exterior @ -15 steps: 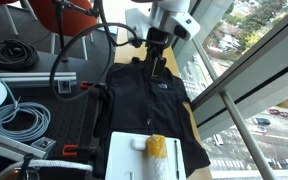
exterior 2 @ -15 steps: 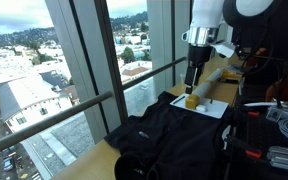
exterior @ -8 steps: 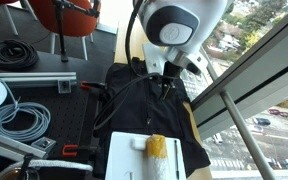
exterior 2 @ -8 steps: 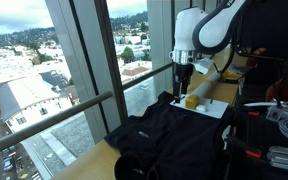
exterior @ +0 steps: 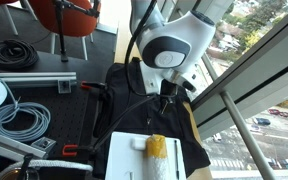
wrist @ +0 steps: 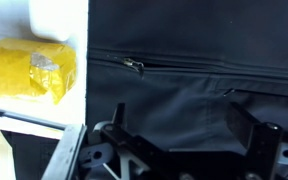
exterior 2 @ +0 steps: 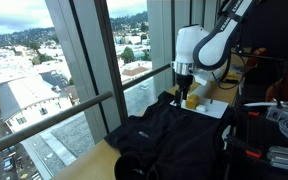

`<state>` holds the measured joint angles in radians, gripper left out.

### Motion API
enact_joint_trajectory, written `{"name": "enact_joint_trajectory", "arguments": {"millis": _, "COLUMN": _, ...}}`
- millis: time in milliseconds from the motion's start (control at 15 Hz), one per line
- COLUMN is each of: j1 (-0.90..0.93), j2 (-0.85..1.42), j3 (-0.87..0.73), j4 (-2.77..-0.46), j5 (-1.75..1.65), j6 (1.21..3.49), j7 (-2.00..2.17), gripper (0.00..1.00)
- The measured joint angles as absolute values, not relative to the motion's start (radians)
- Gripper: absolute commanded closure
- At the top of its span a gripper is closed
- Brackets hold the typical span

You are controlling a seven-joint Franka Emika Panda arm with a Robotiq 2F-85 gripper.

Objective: Close the zipper on the black jacket.

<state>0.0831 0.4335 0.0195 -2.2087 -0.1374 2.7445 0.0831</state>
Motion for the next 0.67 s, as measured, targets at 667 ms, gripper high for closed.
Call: {"name": "enact_joint_trajectory", "arguments": {"millis": 667, "j1": 0.082, "j2": 0.551, "j3": -0.012, "j4": -2.156, "j5": -0.138, "j6": 2.747, "j7": 0.076, "gripper": 0.00}}
